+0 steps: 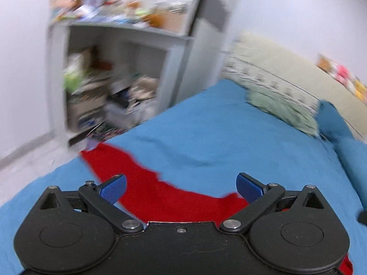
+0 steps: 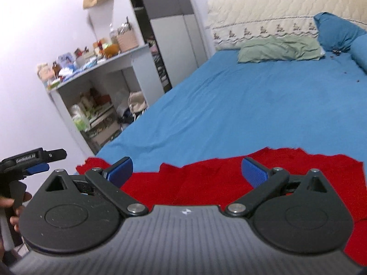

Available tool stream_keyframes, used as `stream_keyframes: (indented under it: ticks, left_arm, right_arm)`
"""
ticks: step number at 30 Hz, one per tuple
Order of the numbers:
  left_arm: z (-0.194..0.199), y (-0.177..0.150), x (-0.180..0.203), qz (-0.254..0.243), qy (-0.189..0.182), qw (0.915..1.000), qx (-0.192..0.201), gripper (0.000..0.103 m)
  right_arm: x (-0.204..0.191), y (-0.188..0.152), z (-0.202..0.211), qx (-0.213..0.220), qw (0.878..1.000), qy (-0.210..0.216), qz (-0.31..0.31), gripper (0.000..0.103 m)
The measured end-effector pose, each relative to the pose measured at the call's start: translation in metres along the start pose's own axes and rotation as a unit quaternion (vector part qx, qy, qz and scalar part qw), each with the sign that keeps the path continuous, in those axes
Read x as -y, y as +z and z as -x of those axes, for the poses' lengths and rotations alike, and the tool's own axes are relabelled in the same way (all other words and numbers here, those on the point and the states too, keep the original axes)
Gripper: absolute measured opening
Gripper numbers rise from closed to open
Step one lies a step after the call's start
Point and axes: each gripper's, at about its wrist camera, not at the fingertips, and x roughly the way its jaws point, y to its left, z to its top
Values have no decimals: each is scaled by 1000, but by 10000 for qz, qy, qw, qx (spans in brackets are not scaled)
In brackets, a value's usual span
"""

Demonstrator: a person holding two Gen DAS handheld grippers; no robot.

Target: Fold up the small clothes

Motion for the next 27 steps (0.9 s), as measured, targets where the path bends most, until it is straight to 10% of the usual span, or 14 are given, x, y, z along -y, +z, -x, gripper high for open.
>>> stream_keyframes:
  ticks: [17, 19, 23, 27]
  left_arm:
    - [-140, -31, -109, 1022, 141, 9940, -361, 71]
    - [-149, -26, -109, 1075, 214, 9936, -271, 63]
    - [-161, -18, -107, 1013, 554, 9929, -268, 8]
    - [-154, -13, -104, 1089, 549, 9924, -187, 5]
  right_arm:
    - [6, -63, -95, -538, 9984, -135, 62, 103]
    - [10, -67, -98, -547, 9984, -140, 83, 103]
    - [19, -70, -103, -558, 9983, -182, 21, 103]
    - [28, -66, -96, -443, 9988, -206, -63, 103]
